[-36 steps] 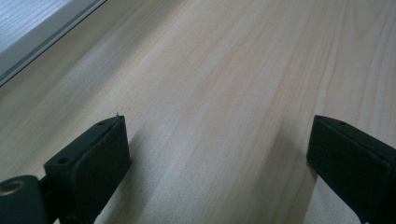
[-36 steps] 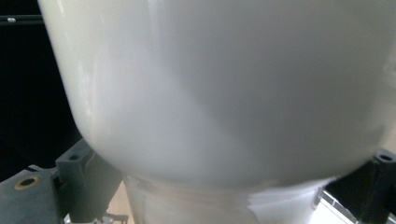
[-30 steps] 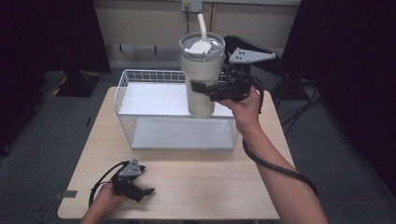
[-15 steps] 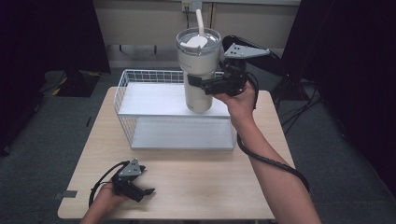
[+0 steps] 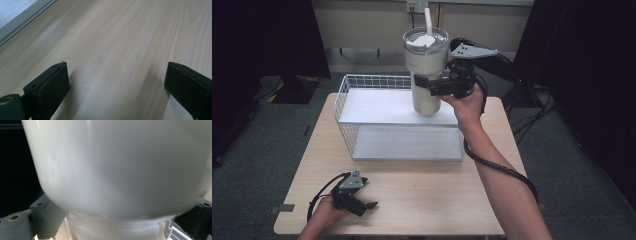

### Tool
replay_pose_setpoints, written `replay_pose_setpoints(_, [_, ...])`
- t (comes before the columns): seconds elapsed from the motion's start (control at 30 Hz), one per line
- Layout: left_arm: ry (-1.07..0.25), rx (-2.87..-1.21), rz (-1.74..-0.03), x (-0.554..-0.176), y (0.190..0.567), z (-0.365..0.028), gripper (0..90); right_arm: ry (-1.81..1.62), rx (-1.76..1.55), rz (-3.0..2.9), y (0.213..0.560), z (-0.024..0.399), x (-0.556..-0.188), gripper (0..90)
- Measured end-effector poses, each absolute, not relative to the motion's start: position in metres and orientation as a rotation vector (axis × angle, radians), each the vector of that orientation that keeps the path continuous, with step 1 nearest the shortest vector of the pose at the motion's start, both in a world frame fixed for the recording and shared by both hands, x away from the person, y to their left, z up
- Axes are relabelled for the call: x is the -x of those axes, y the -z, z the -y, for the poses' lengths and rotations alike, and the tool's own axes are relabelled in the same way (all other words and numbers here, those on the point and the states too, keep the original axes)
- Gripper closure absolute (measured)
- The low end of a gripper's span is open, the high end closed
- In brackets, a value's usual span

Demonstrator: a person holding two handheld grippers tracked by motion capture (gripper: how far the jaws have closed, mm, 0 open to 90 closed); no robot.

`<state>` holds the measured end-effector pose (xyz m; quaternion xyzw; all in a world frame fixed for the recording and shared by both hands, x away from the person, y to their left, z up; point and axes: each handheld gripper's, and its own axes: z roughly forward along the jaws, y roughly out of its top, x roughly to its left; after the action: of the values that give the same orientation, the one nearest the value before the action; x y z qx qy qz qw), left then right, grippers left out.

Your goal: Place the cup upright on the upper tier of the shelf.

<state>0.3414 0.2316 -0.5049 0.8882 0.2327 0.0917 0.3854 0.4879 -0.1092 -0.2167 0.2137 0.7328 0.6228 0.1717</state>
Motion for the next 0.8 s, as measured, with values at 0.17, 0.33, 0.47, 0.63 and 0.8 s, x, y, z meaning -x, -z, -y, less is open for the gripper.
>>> replay_pose_setpoints(0.17, [-0.234, -2.262, -0.593, -0.341, 0.505, -0.232, 5.1, -1.767, -0.616, -2.068, 0.218, 0.107, -0.493, 9.2])
replay_pose_setpoints(0.33, [-0.234, -2.262, -0.592, -0.341, 0.505, -0.232, 5.2, -1.764, -0.624, -2.067, 0.219, 0.105, -0.498, 9.2])
replay_pose_setpoints(0.47, [-0.234, -2.262, -0.593, -0.341, 0.505, -0.232, 5.2, -1.751, -0.626, -2.064, 0.221, 0.104, -0.502, 9.2])
replay_pose_setpoints(0.63, [-0.234, -2.262, -0.593, -0.341, 0.505, -0.232, 5.2, -1.755, -0.64, -2.055, 0.225, 0.104, -0.506, 9.2])
replay_pose_setpoints(0.8, [-0.234, -2.262, -0.592, -0.341, 0.505, -0.232, 5.2, -1.75, -0.649, -2.059, 0.228, 0.102, -0.51, 9.2])
